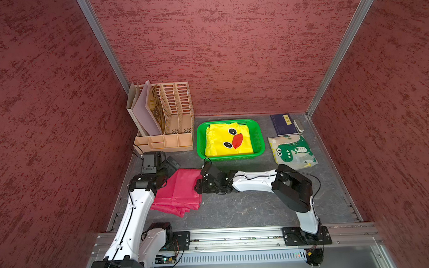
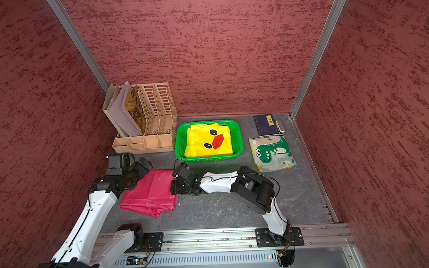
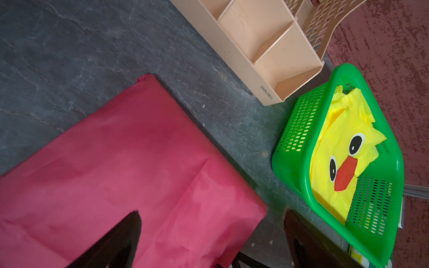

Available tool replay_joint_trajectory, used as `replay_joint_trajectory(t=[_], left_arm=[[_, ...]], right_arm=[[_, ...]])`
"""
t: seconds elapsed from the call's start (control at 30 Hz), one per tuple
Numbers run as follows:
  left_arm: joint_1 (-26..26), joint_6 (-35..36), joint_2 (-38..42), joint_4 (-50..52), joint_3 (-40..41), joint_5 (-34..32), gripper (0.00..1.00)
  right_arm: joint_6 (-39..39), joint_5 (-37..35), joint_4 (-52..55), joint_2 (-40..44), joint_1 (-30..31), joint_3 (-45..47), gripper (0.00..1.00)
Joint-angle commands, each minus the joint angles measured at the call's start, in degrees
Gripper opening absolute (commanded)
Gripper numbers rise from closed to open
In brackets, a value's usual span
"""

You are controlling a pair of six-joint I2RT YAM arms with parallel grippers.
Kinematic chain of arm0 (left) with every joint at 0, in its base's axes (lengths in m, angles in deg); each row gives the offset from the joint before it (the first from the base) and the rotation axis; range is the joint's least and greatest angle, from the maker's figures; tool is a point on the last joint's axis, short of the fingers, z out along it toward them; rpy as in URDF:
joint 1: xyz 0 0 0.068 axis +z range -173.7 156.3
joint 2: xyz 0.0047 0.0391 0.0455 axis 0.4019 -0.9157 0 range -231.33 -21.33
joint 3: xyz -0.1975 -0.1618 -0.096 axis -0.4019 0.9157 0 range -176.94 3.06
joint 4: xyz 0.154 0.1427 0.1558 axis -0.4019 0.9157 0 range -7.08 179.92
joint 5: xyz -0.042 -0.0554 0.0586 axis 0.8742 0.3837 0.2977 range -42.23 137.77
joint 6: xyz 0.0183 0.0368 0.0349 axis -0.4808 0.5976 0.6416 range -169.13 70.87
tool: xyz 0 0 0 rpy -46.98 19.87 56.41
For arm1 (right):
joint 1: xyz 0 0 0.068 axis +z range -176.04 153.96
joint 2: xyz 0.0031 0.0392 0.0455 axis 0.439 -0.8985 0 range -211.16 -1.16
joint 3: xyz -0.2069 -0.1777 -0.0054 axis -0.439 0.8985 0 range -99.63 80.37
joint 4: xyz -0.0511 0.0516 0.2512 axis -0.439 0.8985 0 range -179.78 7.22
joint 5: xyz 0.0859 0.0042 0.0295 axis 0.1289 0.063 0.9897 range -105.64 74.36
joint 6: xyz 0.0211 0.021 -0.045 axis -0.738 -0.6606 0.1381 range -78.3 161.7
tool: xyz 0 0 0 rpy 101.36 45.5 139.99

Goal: Put the folded raincoat in the basket
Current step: Move the raincoat to the center of the board.

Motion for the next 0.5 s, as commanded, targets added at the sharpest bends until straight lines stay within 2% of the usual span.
replay_joint_trajectory(t=[0.0, 0.2, 0.27, 0.47], left_arm=[[0.9, 2.6, 1.9, 0.0, 0.0, 0.6, 1.0], [1.0, 2.9, 5.8, 0.2, 1.9, 0.0, 1.0], [1.0, 3.0, 6.0, 0.3, 2.1, 0.8, 1.0], [-0.1, 4.0, 4.4, 0.0, 2.5, 1.8, 1.0]], right_arm=[[-0.3, -2.4, 2.5, -2.5, 0.5, -2.4, 0.66], [0.1, -2.6, 2.2, -4.3, 0.6, -2.3, 0.54], [0.5, -3.6, 2.0, -3.3, 0.6, -0.8, 0.46], [2.3, -6.2, 1.9, 0.7, 0.5, 3.3, 0.01]])
